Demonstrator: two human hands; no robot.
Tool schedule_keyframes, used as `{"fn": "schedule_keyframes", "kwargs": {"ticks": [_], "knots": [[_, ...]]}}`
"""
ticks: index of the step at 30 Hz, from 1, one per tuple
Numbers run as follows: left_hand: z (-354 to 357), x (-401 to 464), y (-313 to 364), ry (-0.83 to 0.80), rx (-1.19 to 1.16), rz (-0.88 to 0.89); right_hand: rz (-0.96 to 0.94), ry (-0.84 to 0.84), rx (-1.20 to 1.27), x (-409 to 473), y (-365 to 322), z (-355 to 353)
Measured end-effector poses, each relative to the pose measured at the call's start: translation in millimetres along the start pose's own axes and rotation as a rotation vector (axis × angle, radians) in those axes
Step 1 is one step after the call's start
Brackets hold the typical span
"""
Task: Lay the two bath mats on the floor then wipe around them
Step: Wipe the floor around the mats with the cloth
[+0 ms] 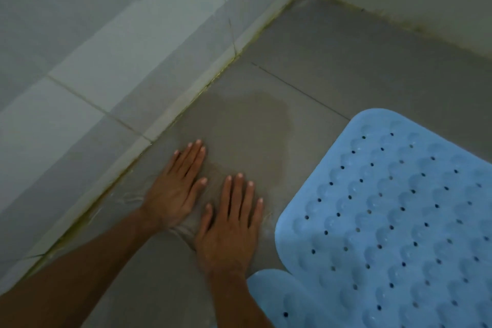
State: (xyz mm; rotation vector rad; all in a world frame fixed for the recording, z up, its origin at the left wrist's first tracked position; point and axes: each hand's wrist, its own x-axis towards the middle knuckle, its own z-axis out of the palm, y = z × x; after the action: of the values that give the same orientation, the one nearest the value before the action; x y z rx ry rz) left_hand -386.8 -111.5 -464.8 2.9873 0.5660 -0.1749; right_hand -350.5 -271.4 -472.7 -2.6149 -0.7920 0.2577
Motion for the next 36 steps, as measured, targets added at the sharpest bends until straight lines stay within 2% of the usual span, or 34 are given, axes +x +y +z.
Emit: {"fn": "schedule_keyframes", "kwargs": {"ticks": [5,15,18,23,28,32,36], "knots": [[-9,38,9,-0.013,-0.037,-0.018,-0.082,0.044,0.083,45,18,-10],[-30,281,77,0.075,-0.04,0.044,-0.034,0.117,-0.007,256,121,-68],[-33,339,100,0.084,-0.056,0.053,-0.054,0.087,-0.054,305,153,-88],[-34,412,140,0.111,-0.101,-0.052,-0.176,-0.04,-0.122,382,209,-127],[-34,443,158,0.124,-0.094,-0.079,-0.197,-0.033,-0.149,408,230,-138],[-36,432,163,0.318,0.081,-0.099,-0.194,-0.005,-0.135,403,228,-139],[-28,423,178,0.271,-0.032,-0.118,-0.261,-0.022,-0.148,396,245,-145]]}}
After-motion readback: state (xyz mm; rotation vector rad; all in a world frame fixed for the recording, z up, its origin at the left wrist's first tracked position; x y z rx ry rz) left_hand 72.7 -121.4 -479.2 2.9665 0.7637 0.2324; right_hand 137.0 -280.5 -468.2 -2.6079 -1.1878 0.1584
